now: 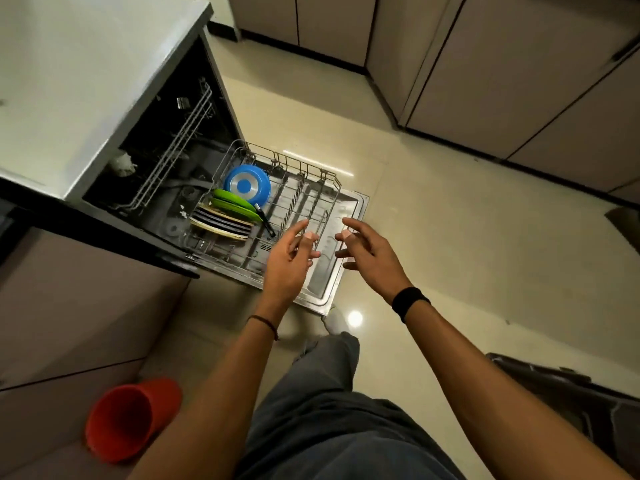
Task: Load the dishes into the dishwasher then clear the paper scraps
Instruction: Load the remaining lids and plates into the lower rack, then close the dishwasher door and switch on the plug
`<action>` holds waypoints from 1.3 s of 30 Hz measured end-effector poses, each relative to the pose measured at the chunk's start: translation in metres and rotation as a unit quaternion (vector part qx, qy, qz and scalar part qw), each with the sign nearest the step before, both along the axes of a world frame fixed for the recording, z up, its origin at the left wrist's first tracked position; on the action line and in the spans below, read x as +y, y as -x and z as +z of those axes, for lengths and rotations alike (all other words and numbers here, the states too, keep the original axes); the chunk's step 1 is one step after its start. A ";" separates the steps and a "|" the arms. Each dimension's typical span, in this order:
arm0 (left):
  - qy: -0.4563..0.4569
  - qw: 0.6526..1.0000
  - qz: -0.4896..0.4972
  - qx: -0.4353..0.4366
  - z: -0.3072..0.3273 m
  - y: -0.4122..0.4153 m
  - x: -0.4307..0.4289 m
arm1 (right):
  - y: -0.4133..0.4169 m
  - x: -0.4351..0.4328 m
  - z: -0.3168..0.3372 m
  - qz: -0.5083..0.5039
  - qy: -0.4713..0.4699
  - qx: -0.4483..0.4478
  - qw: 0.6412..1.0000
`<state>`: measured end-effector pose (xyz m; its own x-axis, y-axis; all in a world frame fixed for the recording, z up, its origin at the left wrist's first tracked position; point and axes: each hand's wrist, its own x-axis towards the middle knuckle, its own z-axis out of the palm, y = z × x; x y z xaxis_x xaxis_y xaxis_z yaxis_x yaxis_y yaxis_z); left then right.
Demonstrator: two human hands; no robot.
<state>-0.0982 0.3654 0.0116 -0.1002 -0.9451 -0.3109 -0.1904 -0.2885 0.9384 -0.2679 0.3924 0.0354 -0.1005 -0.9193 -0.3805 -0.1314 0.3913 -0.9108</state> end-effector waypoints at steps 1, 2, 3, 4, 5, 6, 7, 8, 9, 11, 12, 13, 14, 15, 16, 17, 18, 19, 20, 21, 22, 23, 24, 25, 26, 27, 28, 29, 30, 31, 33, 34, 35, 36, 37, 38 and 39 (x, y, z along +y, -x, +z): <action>-0.003 1.000 0.013 0.002 -0.004 0.009 -0.007 | 0.010 -0.010 -0.003 0.009 -0.004 0.004 1.000; -0.003 1.000 0.018 0.003 -0.006 0.017 -0.015 | 0.019 -0.019 -0.005 0.016 -0.005 0.008 1.000; -0.010 1.000 0.023 0.002 -0.009 0.025 -0.024 | 0.029 -0.031 -0.007 0.024 -0.013 0.012 1.000; -0.023 0.999 0.029 0.001 -0.012 0.032 -0.031 | 0.038 -0.040 -0.007 0.034 -0.027 0.015 0.999; -0.033 0.999 0.039 0.009 -0.013 0.038 -0.039 | 0.047 -0.051 -0.006 0.044 -0.035 0.018 0.998; -0.040 0.998 0.050 0.014 -0.012 0.045 -0.048 | 0.056 -0.062 -0.005 0.052 -0.035 0.026 0.998; -0.043 0.997 0.056 0.018 -0.012 0.051 -0.057 | 0.063 -0.073 -0.006 0.059 -0.032 0.029 0.997; -0.045 0.997 0.064 0.021 -0.011 0.057 -0.068 | 0.071 -0.089 -0.005 0.073 -0.033 0.030 0.996; -0.047 0.996 0.073 0.019 -0.009 0.062 -0.078 | 0.078 -0.104 -0.005 0.084 -0.038 0.034 0.995; -0.055 0.992 0.112 0.027 -0.003 0.067 -0.095 | 0.084 -0.133 -0.005 0.113 -0.045 0.033 0.992; -0.056 0.989 0.136 0.031 0.000 0.069 -0.103 | 0.086 -0.145 -0.005 0.128 -0.045 0.030 0.990; -0.053 0.984 0.166 0.031 0.000 0.072 -0.111 | 0.087 -0.161 -0.008 0.150 -0.047 0.024 0.987; -0.051 0.980 0.191 0.029 0.001 0.074 -0.119 | 0.087 -0.176 -0.010 0.170 -0.053 0.016 0.984; -0.050 0.974 0.218 0.028 0.000 0.077 -0.126 | 0.088 -0.192 -0.014 0.192 -0.059 0.009 0.980; -0.052 0.968 0.242 0.026 -0.003 0.082 -0.132 | 0.089 -0.207 -0.016 0.216 -0.064 0.003 0.974; -0.053 0.964 0.260 0.022 -0.005 0.087 -0.136 | 0.090 -0.219 -0.020 0.235 -0.067 -0.001 0.970; -0.053 0.957 0.284 0.012 -0.008 0.093 -0.141 | 0.091 -0.234 -0.025 0.261 -0.071 -0.006 0.963; -0.054 0.951 0.305 0.003 -0.011 0.099 -0.148 | 0.091 -0.248 -0.030 0.287 -0.076 -0.009 0.955; -0.057 0.943 0.329 -0.003 -0.016 0.106 -0.154 | 0.094 -0.263 -0.036 0.313 -0.087 -0.009 0.946; -0.059 0.934 0.353 -0.009 -0.021 0.114 -0.159 | 0.096 -0.276 -0.043 0.334 -0.095 -0.011 0.938; -0.059 0.927 0.371 -0.014 -0.026 0.120 -0.163 | 0.096 -0.288 -0.049 0.350 -0.100 -0.014 0.931; -0.067 0.919 0.387 -0.016 -0.034 0.128 -0.166 | 0.098 -0.301 -0.058 0.367 -0.110 -0.010 0.924; -0.078 0.913 0.399 -0.015 -0.041 0.135 -0.170 | 0.099 -0.313 -0.067 0.382 -0.118 0.001 0.917; -0.089 0.906 0.413 -0.013 -0.048 0.140 -0.172 | 0.100 -0.322 -0.076 0.396 -0.123 0.011 0.910; -0.098 0.899 0.428 -0.010 -0.054 0.145 -0.174 | 0.100 -0.328 -0.084 0.405 -0.129 0.015 0.905; -0.105 0.893 0.438 -0.007 -0.060 0.148 -0.174 | 0.101 -0.330 -0.092 0.408 -0.136 0.017 0.902; -0.114 0.886 0.450 -0.003 -0.068 0.150 -0.177 | 0.101 -0.333 -0.101 0.415 -0.146 0.022 0.898; -0.125 0.879 0.460 0.003 -0.076 0.150 -0.181 | 0.100 -0.335 -0.112 0.422 -0.155 0.028 0.893; -0.137 0.872 0.470 0.009 -0.087 0.150 -0.184 | 0.097 -0.336 -0.124 0.428 -0.163 0.035 0.888; -0.147 0.867 0.476 0.015 -0.098 0.150 -0.185 | 0.095 -0.335 -0.135 0.430 -0.172 0.041 0.885; -0.163 0.860 0.482 0.030 -0.120 0.148 -0.189 | 0.088 -0.334 -0.158 0.427 -0.190 0.050 0.883; -0.170 0.857 0.485 0.038 -0.133 0.146 -0.191 | 0.085 -0.333 -0.170 0.421 -0.198 0.053 0.883; -0.175 0.852 0.491 0.045 -0.149 0.143 -0.192 | 0.080 -0.331 -0.185 0.417 -0.204 0.056 0.884; -0.179 0.848 0.496 0.051 -0.164 0.140 -0.192 | 0.077 -0.329 -0.199 0.416 -0.211 0.059 0.883; -0.181 0.845 0.500 0.057 -0.179 0.138 -0.193 | 0.073 -0.328 -0.211 0.417 -0.217 0.060 0.881; -0.187 0.839 0.507 0.064 -0.196 0.136 -0.192 | 0.069 -0.325 -0.228 0.419 -0.226 0.068 0.877; -0.193 0.832 0.515 0.072 -0.212 0.134 -0.193 | 0.065 -0.324 -0.244 0.421 -0.233 0.075 0.874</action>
<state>-0.2318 0.1728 -0.2005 0.6384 -0.3861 -0.6659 0.4501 -0.5146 0.7298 -0.3325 0.0682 -0.2081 0.4550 -0.4406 -0.7739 -0.6556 0.4224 -0.6259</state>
